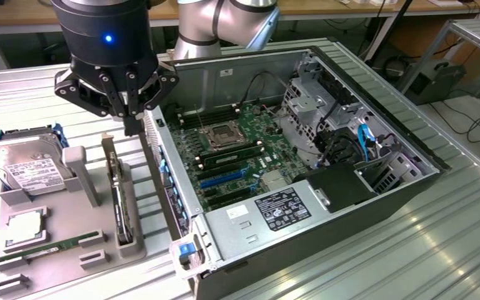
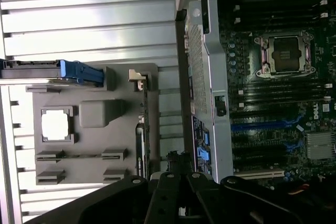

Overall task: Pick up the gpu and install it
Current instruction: 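Reach for the gpu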

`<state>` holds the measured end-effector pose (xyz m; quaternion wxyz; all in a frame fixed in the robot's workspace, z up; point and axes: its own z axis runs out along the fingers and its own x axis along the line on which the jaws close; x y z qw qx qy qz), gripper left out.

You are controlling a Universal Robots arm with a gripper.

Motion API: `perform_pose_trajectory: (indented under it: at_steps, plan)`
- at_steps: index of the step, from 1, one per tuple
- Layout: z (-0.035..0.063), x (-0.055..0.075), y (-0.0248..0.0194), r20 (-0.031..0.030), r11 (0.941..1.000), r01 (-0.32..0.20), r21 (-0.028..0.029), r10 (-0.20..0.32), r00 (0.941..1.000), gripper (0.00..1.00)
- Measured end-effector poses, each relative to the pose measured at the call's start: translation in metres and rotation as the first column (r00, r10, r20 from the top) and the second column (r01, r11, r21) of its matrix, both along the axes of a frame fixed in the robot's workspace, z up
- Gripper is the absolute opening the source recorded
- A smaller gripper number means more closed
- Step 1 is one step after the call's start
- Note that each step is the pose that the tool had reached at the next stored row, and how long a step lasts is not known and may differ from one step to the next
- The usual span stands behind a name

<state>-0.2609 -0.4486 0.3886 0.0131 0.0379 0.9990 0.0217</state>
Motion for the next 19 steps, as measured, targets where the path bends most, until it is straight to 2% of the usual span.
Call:
perform_pose_trajectory:
  at_steps: [19]
  plan:
    - [-0.0002,0.0,-0.0104,0.0,1.0,0.0,0.0,0.0,1.0,0.11]
